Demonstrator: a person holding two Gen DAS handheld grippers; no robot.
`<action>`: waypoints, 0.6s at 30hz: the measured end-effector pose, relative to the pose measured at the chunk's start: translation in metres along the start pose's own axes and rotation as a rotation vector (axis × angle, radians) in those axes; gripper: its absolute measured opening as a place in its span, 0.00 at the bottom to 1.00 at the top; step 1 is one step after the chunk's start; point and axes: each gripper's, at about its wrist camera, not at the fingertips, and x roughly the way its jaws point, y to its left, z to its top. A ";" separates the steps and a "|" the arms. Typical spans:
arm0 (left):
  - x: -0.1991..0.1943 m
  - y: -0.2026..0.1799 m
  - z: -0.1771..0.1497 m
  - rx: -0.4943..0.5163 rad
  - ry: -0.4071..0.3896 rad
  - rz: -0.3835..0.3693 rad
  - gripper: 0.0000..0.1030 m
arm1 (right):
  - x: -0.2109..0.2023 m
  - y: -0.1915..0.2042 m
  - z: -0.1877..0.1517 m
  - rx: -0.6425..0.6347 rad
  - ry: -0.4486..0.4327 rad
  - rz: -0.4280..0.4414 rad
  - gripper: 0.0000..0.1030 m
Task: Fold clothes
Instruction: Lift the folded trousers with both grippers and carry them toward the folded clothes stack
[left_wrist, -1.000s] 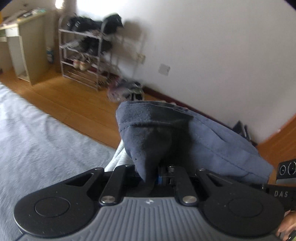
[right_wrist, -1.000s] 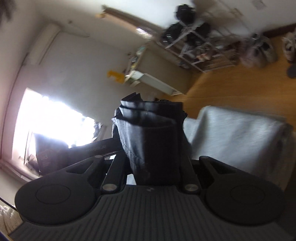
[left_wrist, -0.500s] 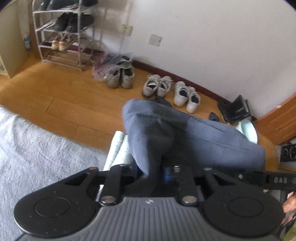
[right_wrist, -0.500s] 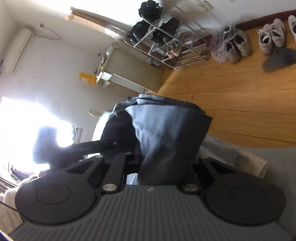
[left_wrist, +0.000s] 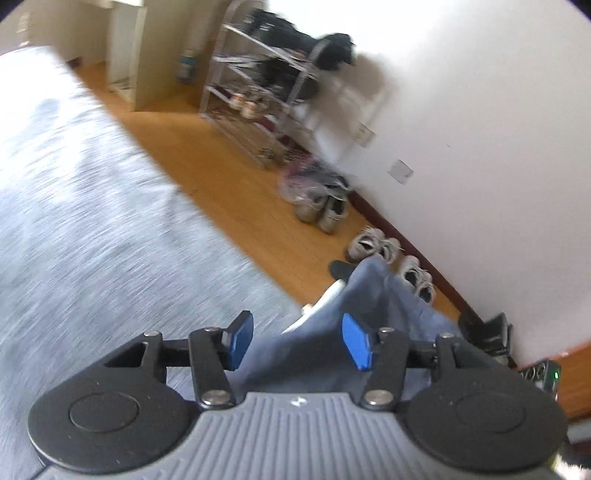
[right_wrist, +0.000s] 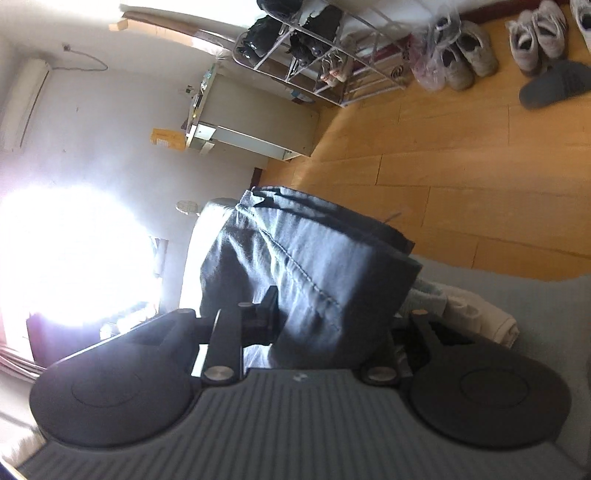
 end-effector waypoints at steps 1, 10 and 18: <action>-0.006 0.008 -0.008 -0.020 0.002 0.009 0.54 | -0.001 -0.002 0.001 0.019 0.004 0.009 0.29; -0.020 0.073 -0.073 -0.198 -0.012 0.012 0.55 | -0.030 0.002 -0.014 0.147 -0.019 -0.027 0.50; 0.005 0.093 -0.092 -0.251 -0.048 -0.047 0.55 | -0.062 0.019 -0.076 0.159 -0.020 -0.163 0.58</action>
